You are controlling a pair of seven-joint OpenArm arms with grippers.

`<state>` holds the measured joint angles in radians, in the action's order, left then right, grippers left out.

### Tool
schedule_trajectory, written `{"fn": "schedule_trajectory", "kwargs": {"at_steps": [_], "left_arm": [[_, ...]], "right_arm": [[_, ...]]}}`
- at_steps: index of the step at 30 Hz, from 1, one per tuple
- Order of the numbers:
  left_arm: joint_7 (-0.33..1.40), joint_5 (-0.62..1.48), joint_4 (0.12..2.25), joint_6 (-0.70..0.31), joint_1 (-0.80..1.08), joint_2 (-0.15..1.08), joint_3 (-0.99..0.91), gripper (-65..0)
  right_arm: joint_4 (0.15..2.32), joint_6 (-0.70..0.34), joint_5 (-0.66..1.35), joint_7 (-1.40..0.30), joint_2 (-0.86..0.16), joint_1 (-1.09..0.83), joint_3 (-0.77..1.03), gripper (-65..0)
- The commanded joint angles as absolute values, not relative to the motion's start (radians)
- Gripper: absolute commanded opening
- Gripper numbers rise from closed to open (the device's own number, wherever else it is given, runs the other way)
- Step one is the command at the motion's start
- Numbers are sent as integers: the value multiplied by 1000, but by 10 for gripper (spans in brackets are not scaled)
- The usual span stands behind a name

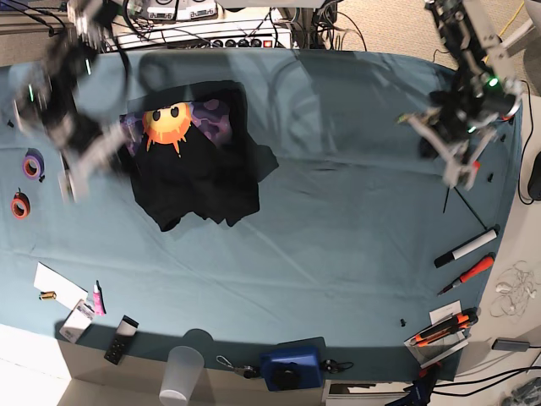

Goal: Layout the t-shirt on the table in an organized manner, then fold the t-shirt properly

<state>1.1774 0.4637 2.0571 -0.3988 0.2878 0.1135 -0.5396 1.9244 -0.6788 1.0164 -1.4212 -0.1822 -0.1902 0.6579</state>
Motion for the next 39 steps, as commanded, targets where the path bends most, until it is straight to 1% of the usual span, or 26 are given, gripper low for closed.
{"fn": "schedule_trajectory", "kwargs": {"at_steps": [1, 6, 10, 16, 19, 22, 25, 30, 34, 39], "left_arm": [[1169, 486, 2076, -411, 299, 119, -551, -650], [1193, 575, 2084, -414, 384, 119, -585, -650], [1197, 582, 2108, -435, 459, 120, -608, -650], [1201, 581, 2193, -447, 575, 120, -693, -650], [1234, 588, 2206, -447, 637, 120, -725, -650], [1233, 593, 2196, -448, 713, 120, -725, -650], [1232, 612, 2186, -478, 788, 119, -725, -650], [1231, 643, 2186, -481, 899, 117, -725, -650], [1229, 644, 2148, -496, 972, 117, -724, -650], [1204, 644, 1983, -499, 997, 117, -722, -650]], "right_arm": [[1964, -684, 1065, -1396, -194, -208, 678, -650], [2075, -684, 1110, -1396, -194, -363, 750, -650], [2130, -684, 1110, -1396, -194, -477, 768, -650], [2133, -684, 1102, -1396, -194, -633, 767, -650], [2133, -684, 1070, -1396, -193, -717, 767, -650], [2133, -692, 1048, -1396, -193, -798, 767, -650], [2132, -698, 1029, -1396, -191, -878, 767, -650], [2131, -698, 960, -1396, -191, -978, 767, -650], [2083, -698, 960, -1396, -192, -1030, 737, -650], [1887, -698, 919, -1396, -221, -1033, 581, -650]]}}
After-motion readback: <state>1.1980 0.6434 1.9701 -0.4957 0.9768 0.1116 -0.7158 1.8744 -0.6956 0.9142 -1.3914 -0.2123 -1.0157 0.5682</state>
